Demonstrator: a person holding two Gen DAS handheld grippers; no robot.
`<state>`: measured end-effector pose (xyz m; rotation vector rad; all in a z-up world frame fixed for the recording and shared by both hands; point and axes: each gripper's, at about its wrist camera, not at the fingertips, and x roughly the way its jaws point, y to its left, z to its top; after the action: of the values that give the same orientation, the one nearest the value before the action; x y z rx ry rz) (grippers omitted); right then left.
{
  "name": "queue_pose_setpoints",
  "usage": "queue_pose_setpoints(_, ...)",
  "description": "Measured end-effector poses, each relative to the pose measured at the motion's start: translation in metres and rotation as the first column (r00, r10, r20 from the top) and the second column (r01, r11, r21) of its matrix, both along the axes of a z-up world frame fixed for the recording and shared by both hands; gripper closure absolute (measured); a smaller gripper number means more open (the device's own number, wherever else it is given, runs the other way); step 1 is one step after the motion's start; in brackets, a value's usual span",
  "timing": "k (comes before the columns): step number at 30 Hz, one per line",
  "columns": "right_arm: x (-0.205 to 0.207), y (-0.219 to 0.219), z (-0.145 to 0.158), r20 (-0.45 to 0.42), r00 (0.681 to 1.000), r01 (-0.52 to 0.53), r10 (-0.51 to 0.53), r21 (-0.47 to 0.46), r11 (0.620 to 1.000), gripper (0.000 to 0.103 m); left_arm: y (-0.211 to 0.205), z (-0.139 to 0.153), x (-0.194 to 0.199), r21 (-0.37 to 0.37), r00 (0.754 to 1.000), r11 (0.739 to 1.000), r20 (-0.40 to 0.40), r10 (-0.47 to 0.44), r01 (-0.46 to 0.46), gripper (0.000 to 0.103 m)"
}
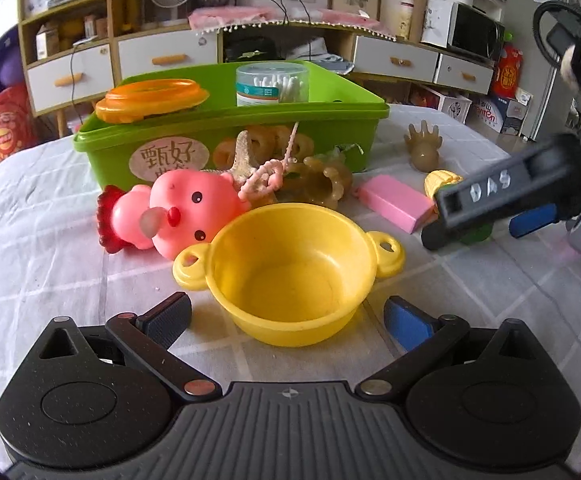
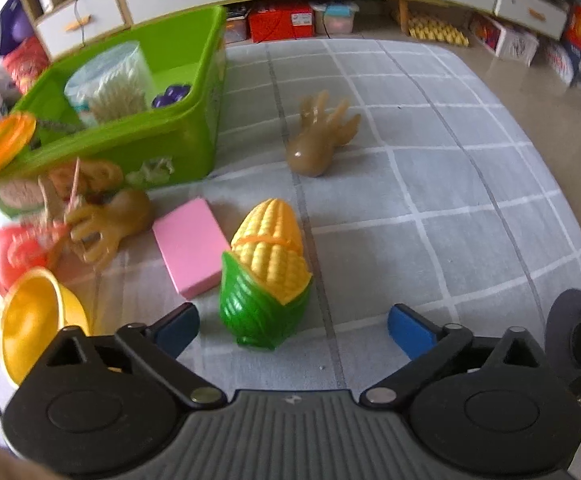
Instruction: Organize rigid objects
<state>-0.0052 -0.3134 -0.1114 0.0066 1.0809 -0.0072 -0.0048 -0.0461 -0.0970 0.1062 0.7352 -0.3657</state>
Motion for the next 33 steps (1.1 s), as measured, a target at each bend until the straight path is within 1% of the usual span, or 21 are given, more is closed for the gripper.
queue_pose_setpoints(5,-0.008,0.0,-0.002,0.057,0.998,0.01,-0.01,-0.006,1.0,0.018,0.001,-0.002,-0.005,-0.01,1.0,1.0,0.026,0.007,-0.007,0.002)
queue_pose_setpoints(8,-0.014,0.001,-0.003,0.093,0.996,0.002,-0.001,-0.011,1.0,0.018,0.002,-0.001,-0.005,-0.01,1.0,1.0,0.019,0.009,-0.009,0.002)
queue_pose_setpoints(11,-0.015,0.001,-0.004,0.103,0.995,0.001,0.0,-0.013,1.0,0.018,0.001,0.0,-0.002,-0.007,1.0,1.0,0.01,0.004,-0.004,0.002)
queue_pose_setpoints(14,-0.012,0.0,-0.003,0.09,0.996,-0.002,0.003,-0.011,1.0,0.018,0.001,0.001,0.0,-0.011,1.0,1.0,-0.002,-0.001,0.001,0.002)
queue_pose_setpoints(16,-0.011,0.0,-0.003,0.087,0.996,0.001,0.0,-0.006,1.0,0.018,0.003,0.002,0.0,-0.032,1.0,1.0,-0.006,-0.001,0.001,0.003)
queue_pose_setpoints(18,-0.012,-0.001,-0.002,0.098,0.995,-0.003,0.003,0.001,1.0,0.019,0.005,0.003,0.001,-0.044,1.0,0.999,-0.002,-0.002,0.002,0.006)
queue_pose_setpoints(19,-0.012,-0.001,-0.002,0.104,0.995,-0.006,0.006,0.004,1.0,0.022,0.005,0.004,0.001,-0.046,1.0,0.999,0.003,-0.004,0.004,0.008)
queue_pose_setpoints(20,-0.012,-0.002,-0.001,0.113,0.994,-0.007,0.006,0.01,1.0,0.026,0.006,0.004,0.001,-0.048,1.0,0.999,0.007,-0.007,0.007,0.011)
queue_pose_setpoints(21,-0.012,-0.003,0.0,0.121,0.993,-0.006,0.004,0.019,1.0,0.028,0.005,0.005,0.002,-0.049,1.0,0.999,0.011,-0.007,0.008,0.014)
queue_pose_setpoints(22,-0.012,-0.004,0.001,0.125,0.992,-0.004,0.0,0.029,1.0,0.032,0.005,0.005,0.002,-0.05,1.0,0.999,0.014,-0.008,0.008,0.016)
queue_pose_setpoints(23,-0.012,-0.006,0.002,0.131,0.991,0.001,-0.006,0.041,0.999,0.036,0.005,0.006,0.002,-0.052,1.0,0.999,0.017,-0.008,0.009,0.02)
queue_pose_setpoints(25,-0.011,-0.008,0.004,0.137,0.99,0.01,-0.017,0.056,0.998,0.039,0.005,0.007,0.003,-0.058,1.0,0.998,0.019,-0.012,0.013,0.024)
queue_pose_setpoints(26,-0.011,-0.009,0.005,0.14,0.99,0.014,-0.023,0.061,0.998,0.048,0.005,0.008,0.002,-0.06,1.0,0.998,0.021,-0.016,0.017,0.027)
queue_pose_setpoints(27,-0.011,-0.009,0.005,0.142,0.989,0.019,-0.028,0.064,0.998,0.051,0.005,0.008,0.002,-0.057,1.0,0.998,0.025,-0.016,0.018,0.027)
queue_pose_setpoints(29,-0.011,-0.009,0.007,0.148,0.989,0.02,-0.028,0.058,0.998,0.066,0.004,0.01,0.001,-0.052,0.999,0.998,0.037,-0.016,0.018,0.027)
queue_pose_setpoints(30,-0.011,-0.01,0.008,0.151,0.988,0.02,-0.029,0.061,0.998,0.069,0.004,0.011,0.001,-0.05,0.999,0.999,0.041,-0.016,0.018,0.027)
queue_pose_setpoints(31,-0.011,-0.011,0.009,0.151,0.988,0.021,-0.031,0.066,0.998,0.077,0.005,0.012,0.001,-0.053,0.999,0.998,0.041,-0.016,0.019,0.027)
queue_pose_setpoints(32,-0.011,-0.011,0.009,0.149,0.988,0.023,-0.034,0.071,0.997,0.081,0.005,0.012,0.002,-0.057,0.999,0.998,0.041,-0.016,0.019,0.027)
queue_pose_setpoints(33,-0.01,-0.011,0.01,0.146,0.989,0.024,-0.035,0.078,0.997,0.083,0.005,0.013,0.002,-0.059,0.999,0.998,0.04,-0.016,0.018,0.027)
